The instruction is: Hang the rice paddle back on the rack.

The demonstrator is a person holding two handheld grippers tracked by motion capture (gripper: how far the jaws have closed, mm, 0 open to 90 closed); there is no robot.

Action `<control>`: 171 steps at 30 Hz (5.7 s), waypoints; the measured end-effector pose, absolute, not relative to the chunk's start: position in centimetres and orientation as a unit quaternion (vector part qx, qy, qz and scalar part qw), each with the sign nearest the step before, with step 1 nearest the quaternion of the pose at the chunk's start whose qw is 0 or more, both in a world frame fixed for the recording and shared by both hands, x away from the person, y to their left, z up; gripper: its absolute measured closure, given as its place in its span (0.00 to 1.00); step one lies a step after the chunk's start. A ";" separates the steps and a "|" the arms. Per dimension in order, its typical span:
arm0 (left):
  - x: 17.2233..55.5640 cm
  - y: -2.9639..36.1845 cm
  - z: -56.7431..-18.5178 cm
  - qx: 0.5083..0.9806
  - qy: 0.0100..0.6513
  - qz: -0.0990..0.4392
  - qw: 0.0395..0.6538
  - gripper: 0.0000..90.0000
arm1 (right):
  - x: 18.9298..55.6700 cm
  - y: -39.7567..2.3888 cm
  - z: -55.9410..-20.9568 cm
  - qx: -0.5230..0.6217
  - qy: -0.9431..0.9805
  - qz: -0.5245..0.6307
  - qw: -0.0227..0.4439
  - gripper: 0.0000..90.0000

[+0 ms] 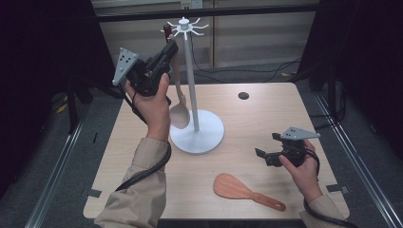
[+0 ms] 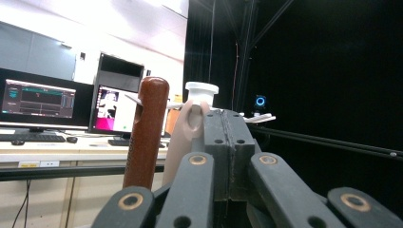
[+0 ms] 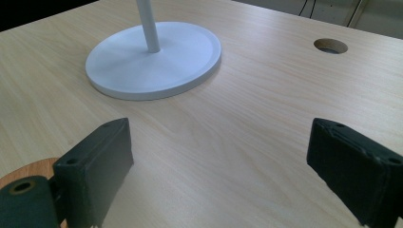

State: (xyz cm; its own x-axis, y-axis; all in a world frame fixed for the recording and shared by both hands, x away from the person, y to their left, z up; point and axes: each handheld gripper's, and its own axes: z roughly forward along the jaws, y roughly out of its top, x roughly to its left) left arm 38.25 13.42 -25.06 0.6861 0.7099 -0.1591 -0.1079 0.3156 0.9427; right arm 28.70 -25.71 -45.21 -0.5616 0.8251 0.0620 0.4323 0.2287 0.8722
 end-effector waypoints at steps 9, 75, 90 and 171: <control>38.2 13.2 -25.0 0.524 0.286 0.267 0.757 0.99 | 28.7 -25.7 -45.2 0.415 0.755 0.461 0.214 0.08; 34.9 14.4 -33.8 0.579 0.301 0.217 0.726 0.70 | 26.5 -25.0 -46.6 0.397 0.788 0.428 0.195 0.07; 33.8 14.9 -37.5 0.620 0.311 0.201 0.692 0.56 | 24.9 -25.6 -47.3 0.399 0.794 0.420 0.184 0.06; 32.0 15.9 -42.5 0.646 0.360 0.185 0.647 0.14 | 26.9 -21.6 -49.3 0.299 0.893 0.324 0.089 0.64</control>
